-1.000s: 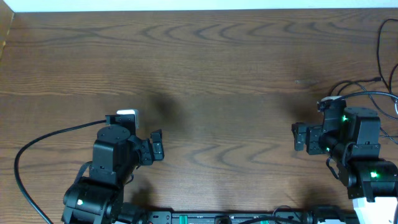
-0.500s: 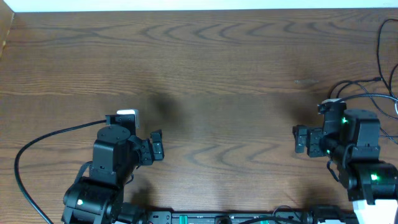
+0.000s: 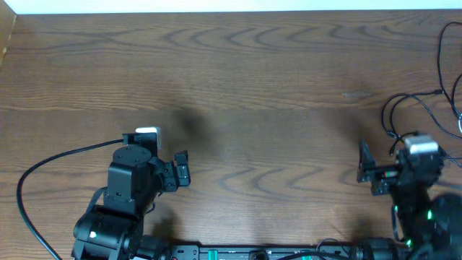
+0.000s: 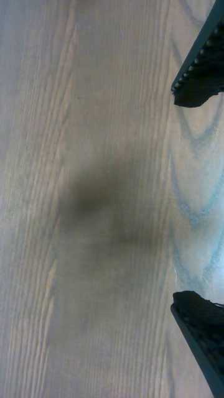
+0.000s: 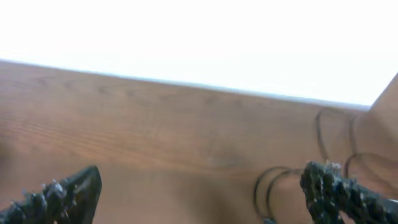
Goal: Untangle cables
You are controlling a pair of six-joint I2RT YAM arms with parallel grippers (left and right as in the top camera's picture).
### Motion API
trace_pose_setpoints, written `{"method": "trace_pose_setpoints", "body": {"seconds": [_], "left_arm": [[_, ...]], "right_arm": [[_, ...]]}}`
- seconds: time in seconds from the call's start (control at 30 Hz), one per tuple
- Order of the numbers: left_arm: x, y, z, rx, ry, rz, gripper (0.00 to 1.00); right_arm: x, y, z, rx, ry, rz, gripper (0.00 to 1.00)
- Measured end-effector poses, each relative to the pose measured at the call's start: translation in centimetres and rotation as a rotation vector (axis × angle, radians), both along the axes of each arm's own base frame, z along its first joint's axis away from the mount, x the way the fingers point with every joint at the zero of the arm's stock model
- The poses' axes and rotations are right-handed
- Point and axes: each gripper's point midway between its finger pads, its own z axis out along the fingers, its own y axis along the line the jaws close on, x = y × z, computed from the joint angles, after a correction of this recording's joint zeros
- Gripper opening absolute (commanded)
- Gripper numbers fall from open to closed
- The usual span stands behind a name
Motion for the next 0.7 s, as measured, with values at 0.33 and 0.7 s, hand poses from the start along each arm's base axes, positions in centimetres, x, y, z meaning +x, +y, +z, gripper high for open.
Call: {"method": "trace_pose_setpoints", "body": {"seconds": [0.33, 0.7], "left_arm": [[0.0, 0.0, 0.0, 0.000, 0.001, 0.000, 1.00], [0.0, 0.0, 0.0, 0.002, 0.001, 0.001, 1.00]], "right_arm": [[-0.8, -0.2, 1.9, -0.039, -0.392, -0.010, 0.99], [1.4, -0.5, -2.8, -0.044, -0.450, -0.033, 0.99]]}}
